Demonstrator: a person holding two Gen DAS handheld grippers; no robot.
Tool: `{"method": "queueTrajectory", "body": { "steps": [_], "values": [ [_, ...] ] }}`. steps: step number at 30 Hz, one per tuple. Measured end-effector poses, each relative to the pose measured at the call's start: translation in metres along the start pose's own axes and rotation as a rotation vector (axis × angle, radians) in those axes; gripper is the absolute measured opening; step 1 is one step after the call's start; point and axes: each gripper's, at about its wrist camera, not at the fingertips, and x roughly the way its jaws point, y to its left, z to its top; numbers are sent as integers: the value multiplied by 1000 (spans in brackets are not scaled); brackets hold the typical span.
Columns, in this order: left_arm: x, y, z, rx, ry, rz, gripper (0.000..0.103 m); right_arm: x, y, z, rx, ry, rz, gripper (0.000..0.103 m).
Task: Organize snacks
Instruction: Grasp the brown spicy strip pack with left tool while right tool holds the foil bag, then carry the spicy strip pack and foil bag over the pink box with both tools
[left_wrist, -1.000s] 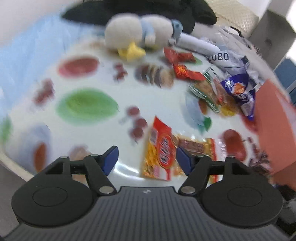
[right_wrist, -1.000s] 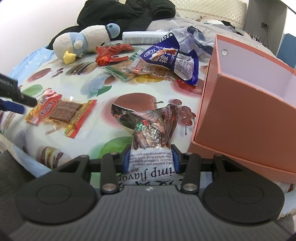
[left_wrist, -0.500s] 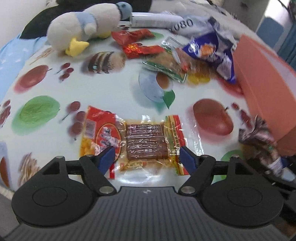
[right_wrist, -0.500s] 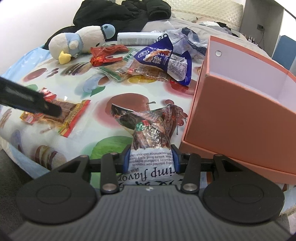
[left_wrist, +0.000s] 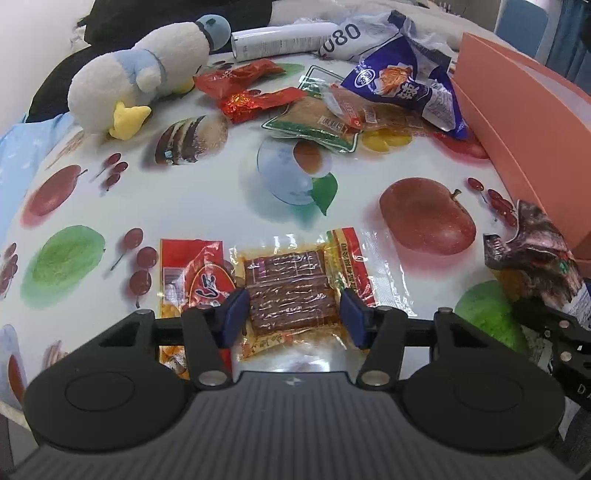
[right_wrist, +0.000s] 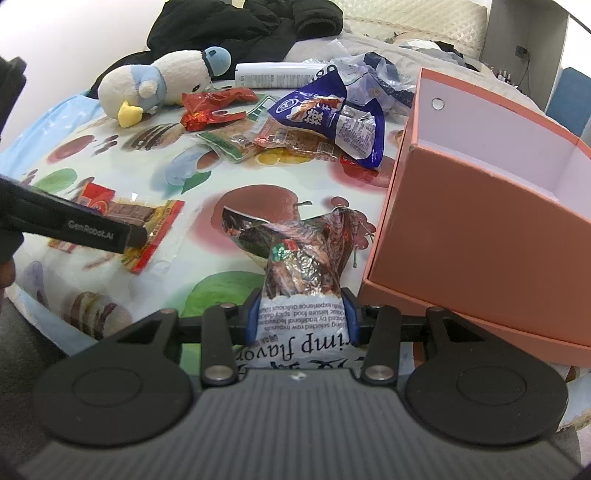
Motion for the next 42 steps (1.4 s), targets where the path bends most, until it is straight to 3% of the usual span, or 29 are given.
{"method": "queueTrajectory", "body": {
  "steps": [6, 11, 24, 34, 42],
  "values": [
    [-11, -1, -4, -9, -2, -26, 58, -4, 2, 3, -8, 1, 18, 46],
    [-29, 3, -4, -76, -15, -66, 57, -15, 3, 10, 3, -15, 25, 46],
    [-117, -1, 35, -156, -178, -165, 57, -74, -7, 37, 84, -62, 68, 46],
    [-165, -45, 66, -122, -277, -281, 58, -127, -45, 56, 140, -178, 29, 46],
    [-168, -107, 105, -49, -333, -385, 58, -148, -96, 61, 173, -248, -42, 46]
  ]
}}
